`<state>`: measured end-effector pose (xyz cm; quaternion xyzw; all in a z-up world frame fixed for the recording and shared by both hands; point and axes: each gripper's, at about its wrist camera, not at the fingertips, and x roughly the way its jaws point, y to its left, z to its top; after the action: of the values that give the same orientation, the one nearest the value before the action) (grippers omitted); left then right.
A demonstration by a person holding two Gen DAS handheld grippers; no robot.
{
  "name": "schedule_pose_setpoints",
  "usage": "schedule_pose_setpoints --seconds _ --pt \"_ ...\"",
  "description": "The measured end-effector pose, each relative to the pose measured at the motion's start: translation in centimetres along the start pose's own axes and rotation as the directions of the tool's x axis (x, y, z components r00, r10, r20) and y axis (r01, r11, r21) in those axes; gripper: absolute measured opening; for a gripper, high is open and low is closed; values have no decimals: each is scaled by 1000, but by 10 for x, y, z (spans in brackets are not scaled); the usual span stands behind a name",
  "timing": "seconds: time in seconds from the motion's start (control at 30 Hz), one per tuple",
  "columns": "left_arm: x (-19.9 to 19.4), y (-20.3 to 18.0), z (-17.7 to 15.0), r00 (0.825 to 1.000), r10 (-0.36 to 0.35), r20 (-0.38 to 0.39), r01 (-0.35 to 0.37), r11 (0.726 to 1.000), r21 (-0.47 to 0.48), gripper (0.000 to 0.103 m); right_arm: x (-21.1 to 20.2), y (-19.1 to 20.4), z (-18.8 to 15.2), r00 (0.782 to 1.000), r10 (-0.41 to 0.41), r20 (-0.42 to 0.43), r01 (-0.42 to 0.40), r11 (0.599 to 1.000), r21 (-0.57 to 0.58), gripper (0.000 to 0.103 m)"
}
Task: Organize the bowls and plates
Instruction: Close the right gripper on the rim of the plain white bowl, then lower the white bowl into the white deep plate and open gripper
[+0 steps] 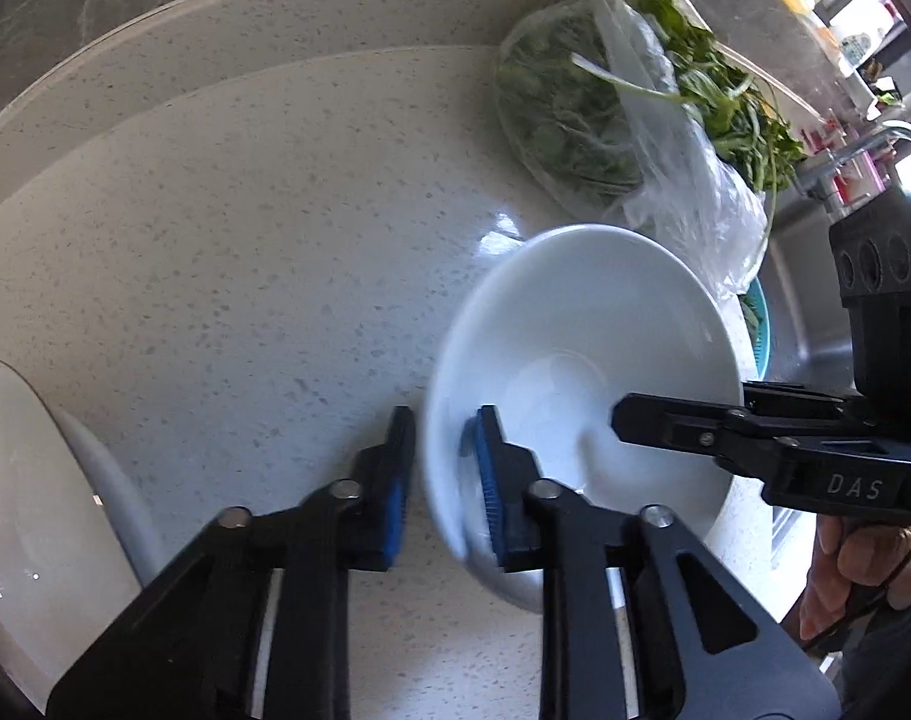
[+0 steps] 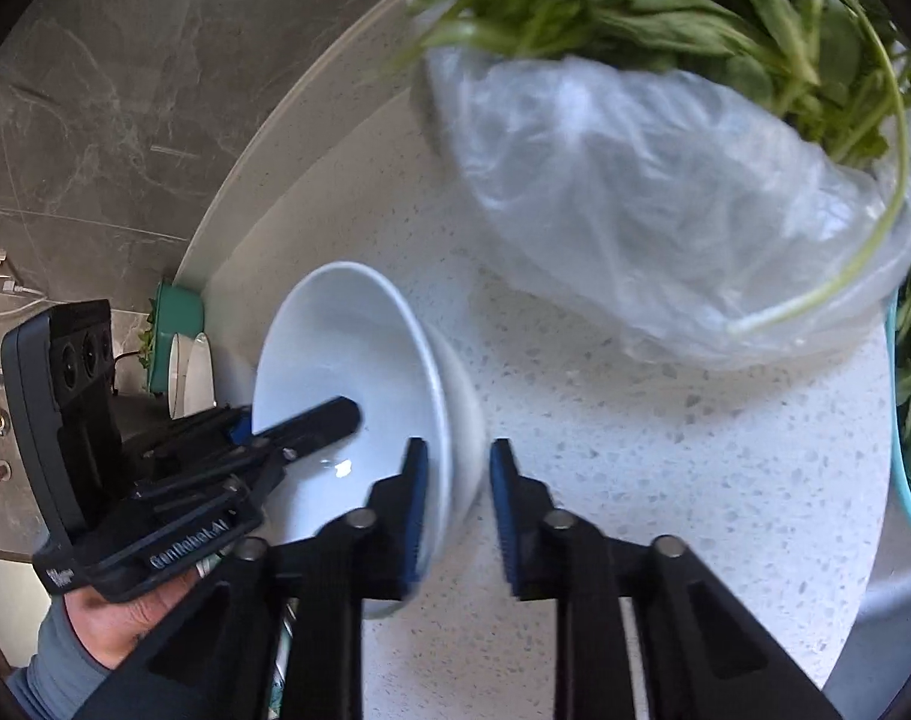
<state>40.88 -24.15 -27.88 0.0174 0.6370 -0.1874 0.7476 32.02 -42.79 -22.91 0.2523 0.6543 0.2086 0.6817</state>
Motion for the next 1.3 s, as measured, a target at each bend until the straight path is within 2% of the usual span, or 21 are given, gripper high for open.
schedule_pose_setpoints --seconds 0.07,0.27,0.5,0.67,0.77,0.9,1.0,1.13,1.3 --pt "2 -6 0 1000 13 8 -13 1000 5 12 1 2 1 1000 -23 11 23 1000 -2 19" --pt "-5 -8 1 1000 -8 12 8 1000 -12 10 3 0 4 999 -29 14 28 999 28 18" --pt "-51 -3 3 998 -25 63 26 999 -20 10 -21 14 5 999 -14 29 13 1000 4 17" --pt "-99 15 0 993 -14 117 18 999 -37 10 -33 64 17 999 2 40 1 997 -76 17" --pt "-135 43 -9 988 11 156 -1 998 -62 10 -32 101 25 999 20 39 -14 989 -144 17" --pt "-174 90 -25 983 55 177 -36 994 -108 10 -14 157 32 999 40 9 -37 971 -235 17" --pt "-181 125 -41 982 88 170 -63 986 -152 10 17 193 34 999 39 -38 -48 958 -284 17" --pt "-160 166 -61 989 94 119 -68 976 -206 11 62 212 26 994 -13 -104 -20 952 -306 17" --pt "-129 188 -78 994 86 64 -71 975 -211 11 109 213 17 983 -80 -167 29 957 -289 17"
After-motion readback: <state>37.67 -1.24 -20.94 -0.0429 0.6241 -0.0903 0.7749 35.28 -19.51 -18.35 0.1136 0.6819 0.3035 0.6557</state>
